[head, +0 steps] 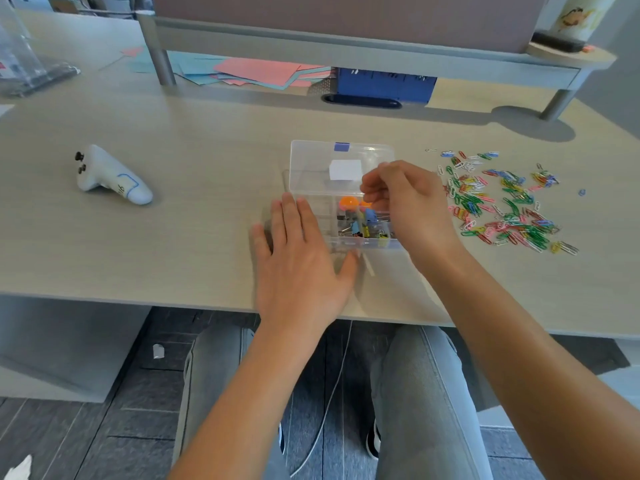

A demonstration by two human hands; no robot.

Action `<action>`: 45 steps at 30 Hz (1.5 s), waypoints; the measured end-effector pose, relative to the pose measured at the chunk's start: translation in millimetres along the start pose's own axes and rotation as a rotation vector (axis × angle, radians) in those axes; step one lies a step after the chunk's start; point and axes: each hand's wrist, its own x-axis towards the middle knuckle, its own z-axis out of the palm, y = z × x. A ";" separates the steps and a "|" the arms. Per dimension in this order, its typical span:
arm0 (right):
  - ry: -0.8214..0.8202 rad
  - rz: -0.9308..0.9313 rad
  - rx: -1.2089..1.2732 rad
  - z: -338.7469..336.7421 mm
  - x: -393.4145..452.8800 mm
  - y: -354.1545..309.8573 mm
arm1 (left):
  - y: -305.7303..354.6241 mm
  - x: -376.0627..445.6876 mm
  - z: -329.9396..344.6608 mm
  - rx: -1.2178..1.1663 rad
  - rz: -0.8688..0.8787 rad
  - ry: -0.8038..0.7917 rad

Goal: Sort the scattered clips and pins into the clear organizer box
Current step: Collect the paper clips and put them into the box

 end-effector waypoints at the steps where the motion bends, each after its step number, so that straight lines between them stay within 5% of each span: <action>1: 0.014 -0.021 -0.053 -8.2 -4.6 2.8 | 0.3 0.3 -0.8 0.010 0.000 0.004; 13: 0.193 -0.053 -0.612 -147.5 -51.9 55.6 | 107.8 -11.2 1.3 -0.288 0.311 0.028; 18: 0.170 0.067 -0.854 -194.2 -54.2 74.7 | 169.5 -7.2 16.0 -0.404 0.416 -0.115; 27: 0.128 0.266 -1.052 -235.2 2.7 100.5 | 219.4 37.5 59.3 -0.051 0.249 -0.262; 36: 0.124 0.341 -1.113 -255.6 110.3 124.2 | 235.5 91.6 74.9 0.040 0.165 -0.287; 45: -0.114 0.091 -1.022 -242.3 202.6 135.3 | 238.7 139.9 93.9 0.016 0.144 -0.256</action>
